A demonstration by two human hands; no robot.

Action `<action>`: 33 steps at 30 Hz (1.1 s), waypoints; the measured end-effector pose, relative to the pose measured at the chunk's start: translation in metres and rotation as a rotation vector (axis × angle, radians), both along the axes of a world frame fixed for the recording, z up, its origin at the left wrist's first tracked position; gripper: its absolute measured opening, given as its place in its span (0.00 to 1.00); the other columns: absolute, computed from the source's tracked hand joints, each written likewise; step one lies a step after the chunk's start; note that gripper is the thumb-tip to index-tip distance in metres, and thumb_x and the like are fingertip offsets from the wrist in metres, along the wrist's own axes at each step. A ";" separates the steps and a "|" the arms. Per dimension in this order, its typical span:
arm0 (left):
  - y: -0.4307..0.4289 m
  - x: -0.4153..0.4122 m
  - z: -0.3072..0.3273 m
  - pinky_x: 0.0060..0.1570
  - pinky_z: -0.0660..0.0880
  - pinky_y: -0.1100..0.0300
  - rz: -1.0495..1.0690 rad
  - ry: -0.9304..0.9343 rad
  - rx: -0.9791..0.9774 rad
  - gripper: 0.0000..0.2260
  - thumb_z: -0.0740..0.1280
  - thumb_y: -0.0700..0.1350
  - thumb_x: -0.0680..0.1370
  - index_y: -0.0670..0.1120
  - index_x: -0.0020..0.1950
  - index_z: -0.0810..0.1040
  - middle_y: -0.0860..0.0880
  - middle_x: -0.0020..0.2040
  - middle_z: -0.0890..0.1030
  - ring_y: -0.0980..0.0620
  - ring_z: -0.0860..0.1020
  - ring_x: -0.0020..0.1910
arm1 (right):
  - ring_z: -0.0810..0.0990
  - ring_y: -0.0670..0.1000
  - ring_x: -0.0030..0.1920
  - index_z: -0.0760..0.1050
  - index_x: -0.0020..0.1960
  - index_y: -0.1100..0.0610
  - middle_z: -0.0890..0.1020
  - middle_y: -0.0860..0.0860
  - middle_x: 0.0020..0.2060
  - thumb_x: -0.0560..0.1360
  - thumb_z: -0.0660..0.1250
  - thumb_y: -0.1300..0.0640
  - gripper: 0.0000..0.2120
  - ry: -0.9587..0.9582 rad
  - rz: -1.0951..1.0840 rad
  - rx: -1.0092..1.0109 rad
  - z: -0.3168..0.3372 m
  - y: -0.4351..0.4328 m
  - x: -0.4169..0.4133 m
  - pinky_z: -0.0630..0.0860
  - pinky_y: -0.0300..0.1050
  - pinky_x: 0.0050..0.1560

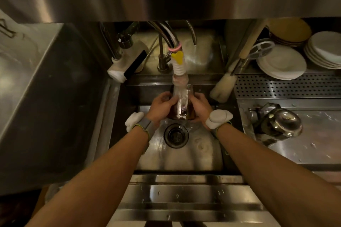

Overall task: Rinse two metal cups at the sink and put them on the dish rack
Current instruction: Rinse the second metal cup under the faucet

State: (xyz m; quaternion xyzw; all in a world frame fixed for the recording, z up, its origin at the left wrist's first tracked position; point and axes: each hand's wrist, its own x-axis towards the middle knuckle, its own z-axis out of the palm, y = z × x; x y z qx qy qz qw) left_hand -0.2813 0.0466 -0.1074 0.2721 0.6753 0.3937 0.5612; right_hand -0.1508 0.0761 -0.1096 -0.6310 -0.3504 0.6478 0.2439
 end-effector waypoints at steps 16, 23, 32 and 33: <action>0.007 0.000 0.005 0.35 0.72 0.62 0.028 0.027 -0.119 0.10 0.67 0.53 0.76 0.49 0.52 0.78 0.49 0.47 0.80 0.51 0.77 0.44 | 0.80 0.54 0.48 0.70 0.66 0.53 0.78 0.54 0.57 0.78 0.56 0.38 0.25 -0.022 0.082 -0.070 0.001 0.005 -0.002 0.80 0.52 0.39; -0.015 -0.005 -0.006 0.51 0.77 0.51 0.022 -0.099 -0.090 0.16 0.73 0.45 0.72 0.50 0.58 0.74 0.47 0.52 0.80 0.47 0.79 0.49 | 0.78 0.54 0.42 0.75 0.42 0.55 0.79 0.56 0.41 0.81 0.53 0.52 0.15 0.059 0.087 -0.004 -0.005 -0.004 0.007 0.74 0.45 0.44; -0.009 -0.012 -0.007 0.41 0.76 0.58 0.075 -0.140 -0.089 0.17 0.71 0.49 0.73 0.50 0.60 0.73 0.49 0.50 0.79 0.49 0.79 0.47 | 0.77 0.51 0.41 0.75 0.53 0.57 0.79 0.54 0.44 0.81 0.55 0.48 0.15 0.087 0.147 -0.005 0.002 0.002 -0.003 0.76 0.46 0.42; -0.011 -0.014 -0.007 0.41 0.76 0.58 0.087 -0.146 -0.099 0.17 0.71 0.50 0.73 0.50 0.61 0.73 0.50 0.49 0.79 0.50 0.79 0.46 | 0.78 0.51 0.42 0.75 0.54 0.58 0.79 0.55 0.45 0.81 0.54 0.47 0.17 0.087 0.173 -0.012 0.000 0.001 -0.005 0.76 0.47 0.42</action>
